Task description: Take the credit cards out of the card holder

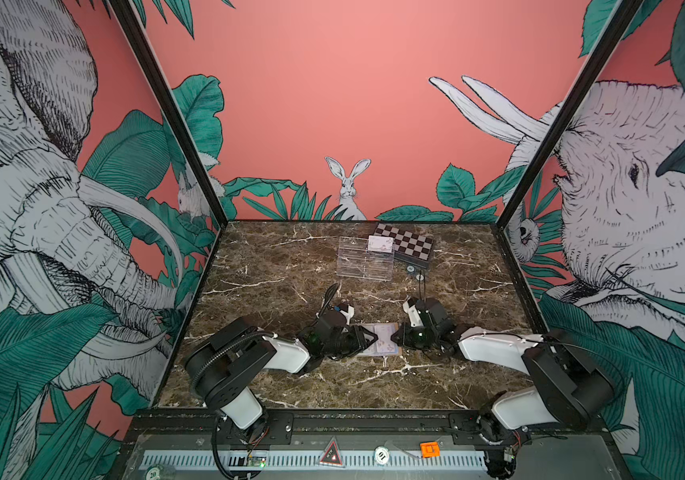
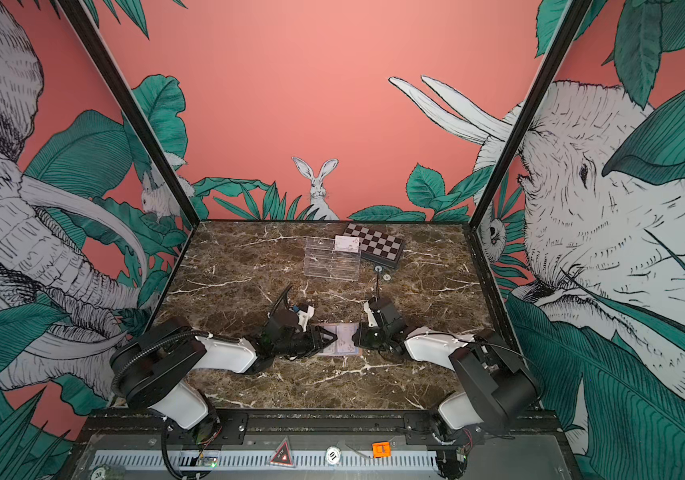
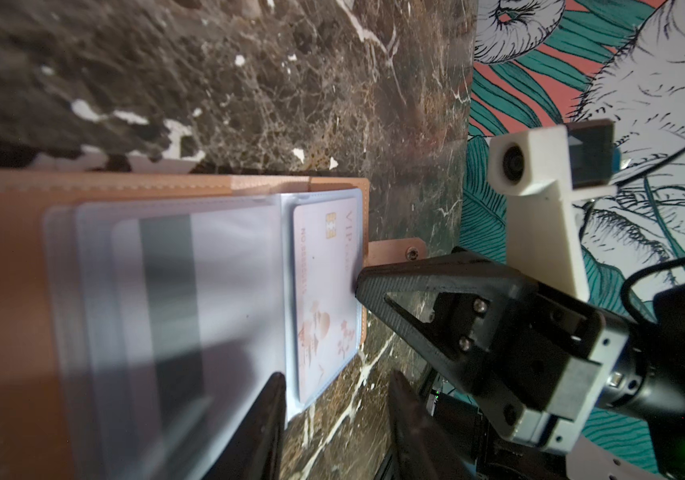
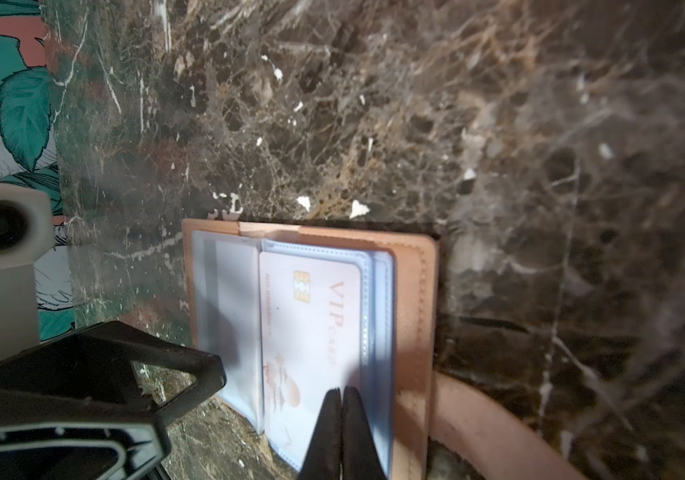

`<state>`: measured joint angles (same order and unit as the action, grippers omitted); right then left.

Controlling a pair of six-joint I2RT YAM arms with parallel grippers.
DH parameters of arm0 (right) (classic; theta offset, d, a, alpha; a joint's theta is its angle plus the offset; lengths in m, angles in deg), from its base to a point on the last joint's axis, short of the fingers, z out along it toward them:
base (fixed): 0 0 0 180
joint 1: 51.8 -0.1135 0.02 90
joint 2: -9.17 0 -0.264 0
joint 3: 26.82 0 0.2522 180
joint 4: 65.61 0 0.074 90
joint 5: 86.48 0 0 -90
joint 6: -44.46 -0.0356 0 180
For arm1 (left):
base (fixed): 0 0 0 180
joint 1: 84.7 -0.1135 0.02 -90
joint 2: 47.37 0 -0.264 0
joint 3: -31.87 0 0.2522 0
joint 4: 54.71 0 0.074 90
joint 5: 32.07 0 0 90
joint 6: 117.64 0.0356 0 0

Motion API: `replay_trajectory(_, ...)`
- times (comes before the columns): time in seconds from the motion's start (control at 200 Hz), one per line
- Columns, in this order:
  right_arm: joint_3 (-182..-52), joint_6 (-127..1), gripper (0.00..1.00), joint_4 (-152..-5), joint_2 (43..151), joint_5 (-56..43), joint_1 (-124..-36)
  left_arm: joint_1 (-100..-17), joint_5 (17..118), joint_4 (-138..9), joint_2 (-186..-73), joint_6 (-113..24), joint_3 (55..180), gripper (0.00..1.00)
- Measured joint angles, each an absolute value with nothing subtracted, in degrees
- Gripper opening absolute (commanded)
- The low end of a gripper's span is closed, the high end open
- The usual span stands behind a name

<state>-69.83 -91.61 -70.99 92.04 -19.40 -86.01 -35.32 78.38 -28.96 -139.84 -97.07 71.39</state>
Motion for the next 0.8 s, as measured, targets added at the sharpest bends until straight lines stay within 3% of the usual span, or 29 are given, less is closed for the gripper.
replay_trajectory(0.8,-67.6,-92.7,0.02,-63.6,94.5,-20.9,-85.9,-35.2,77.9,-19.5,-146.0,-99.9,69.9,0.32)
